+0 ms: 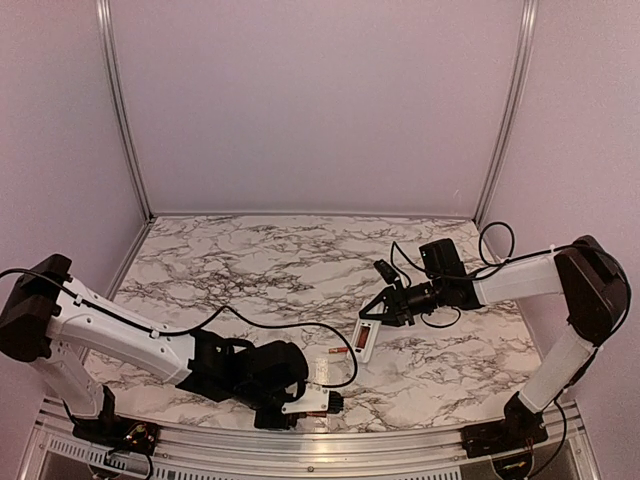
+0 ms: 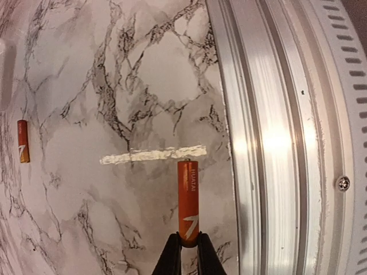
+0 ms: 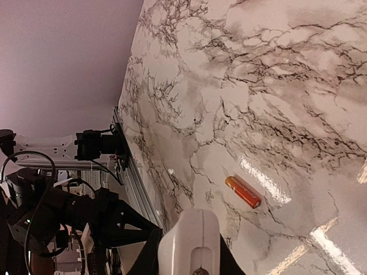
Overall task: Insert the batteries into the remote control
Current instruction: Place the battery at the center of the board.
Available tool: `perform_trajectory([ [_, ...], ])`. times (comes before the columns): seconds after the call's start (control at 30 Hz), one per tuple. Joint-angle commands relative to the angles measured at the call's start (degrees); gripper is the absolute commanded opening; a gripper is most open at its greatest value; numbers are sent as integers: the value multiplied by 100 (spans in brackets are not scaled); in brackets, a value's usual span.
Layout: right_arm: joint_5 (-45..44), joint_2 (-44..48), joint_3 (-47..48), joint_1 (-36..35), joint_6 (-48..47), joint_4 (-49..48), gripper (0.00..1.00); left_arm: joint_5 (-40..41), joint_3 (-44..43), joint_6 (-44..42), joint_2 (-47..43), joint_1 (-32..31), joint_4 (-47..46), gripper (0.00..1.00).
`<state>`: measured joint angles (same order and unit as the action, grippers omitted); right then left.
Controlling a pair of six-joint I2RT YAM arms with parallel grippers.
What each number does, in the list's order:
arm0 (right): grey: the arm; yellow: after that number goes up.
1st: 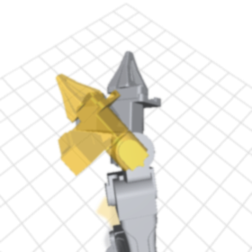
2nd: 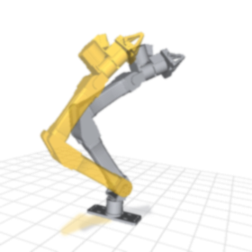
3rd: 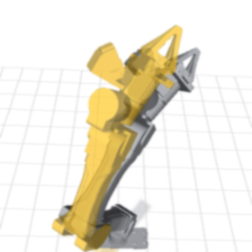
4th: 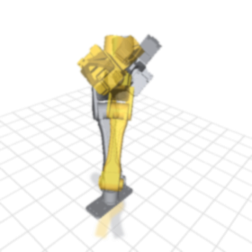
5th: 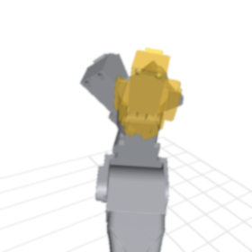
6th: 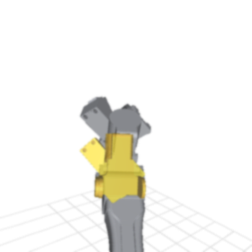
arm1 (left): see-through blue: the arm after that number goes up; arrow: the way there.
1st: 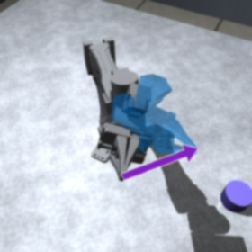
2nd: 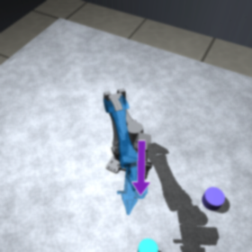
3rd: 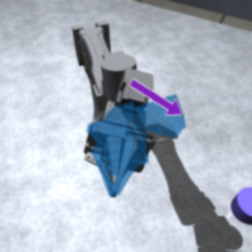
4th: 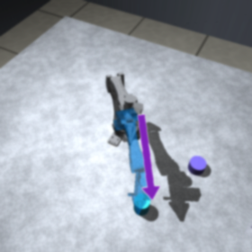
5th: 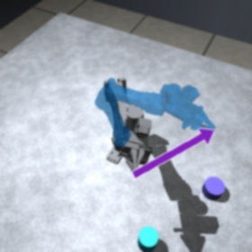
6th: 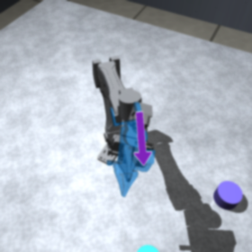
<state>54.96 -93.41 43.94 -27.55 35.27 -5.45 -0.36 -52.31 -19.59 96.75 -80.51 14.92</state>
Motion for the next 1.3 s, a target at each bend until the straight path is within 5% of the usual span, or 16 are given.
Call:
perform_trajectory([
  [0.0, 26, 46, -10, 48, -92, 29, 0, 173, 63, -99, -487, 382, 187, 3],
  [0.77, 26, -83, -62, 26, -162, -79, 0, -43, -882, -1255, 720, 1390, 792, 12],
  [1.07, -83, -215, 13, -153, -254, -75, 0, 444, -1019, -1202, 916, 1458, 633, 34],
  [1.27, -227, -263, 182, -229, -440, 104, 0, 761, -453, -523, 43, 1460, -12, 47],
])
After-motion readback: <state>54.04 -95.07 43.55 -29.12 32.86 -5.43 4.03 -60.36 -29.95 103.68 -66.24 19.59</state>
